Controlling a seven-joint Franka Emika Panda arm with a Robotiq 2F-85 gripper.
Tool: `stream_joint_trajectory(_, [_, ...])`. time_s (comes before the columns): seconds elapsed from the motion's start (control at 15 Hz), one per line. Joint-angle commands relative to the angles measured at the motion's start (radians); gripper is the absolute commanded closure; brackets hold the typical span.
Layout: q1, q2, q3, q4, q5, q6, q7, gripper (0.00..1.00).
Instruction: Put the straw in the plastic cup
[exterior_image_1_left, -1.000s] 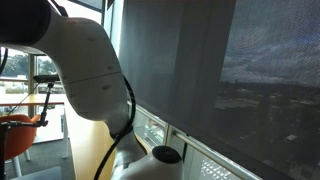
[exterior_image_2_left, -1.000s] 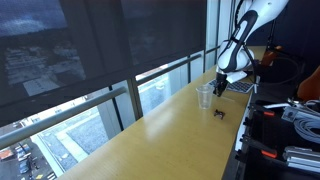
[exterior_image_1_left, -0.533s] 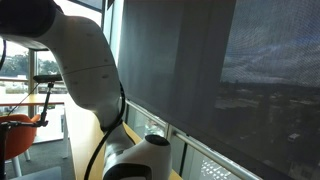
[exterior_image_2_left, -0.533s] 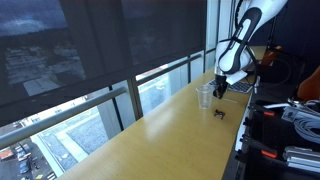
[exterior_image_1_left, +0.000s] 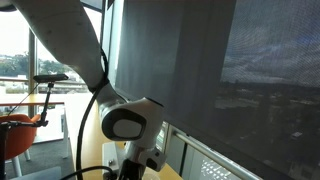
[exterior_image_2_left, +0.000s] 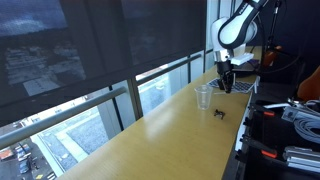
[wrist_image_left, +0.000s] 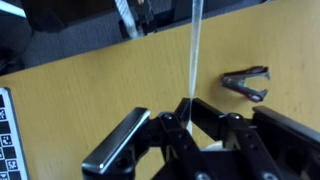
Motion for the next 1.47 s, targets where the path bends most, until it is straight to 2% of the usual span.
stream_joint_trajectory(0.0, [-0.021, -0.184, 0.053, -0.053, 0.053, -0.247, -0.017, 0.97])
stream_joint_trajectory(0.27, [-0.03, -0.274, 0.057, -0.007, 0.087, -0.423, -0.023, 0.97])
stream_joint_trajectory(0.53, [-0.062, -0.271, 0.037, 0.078, 0.119, -0.5, -0.082, 0.97])
stream_joint_trajectory(0.93, [-0.105, -0.148, 0.035, 0.21, 0.236, -0.546, -0.21, 0.97])
stream_joint_trajectory(1.4, [-0.122, 0.045, 0.061, 0.367, 0.322, -0.556, -0.216, 0.97])
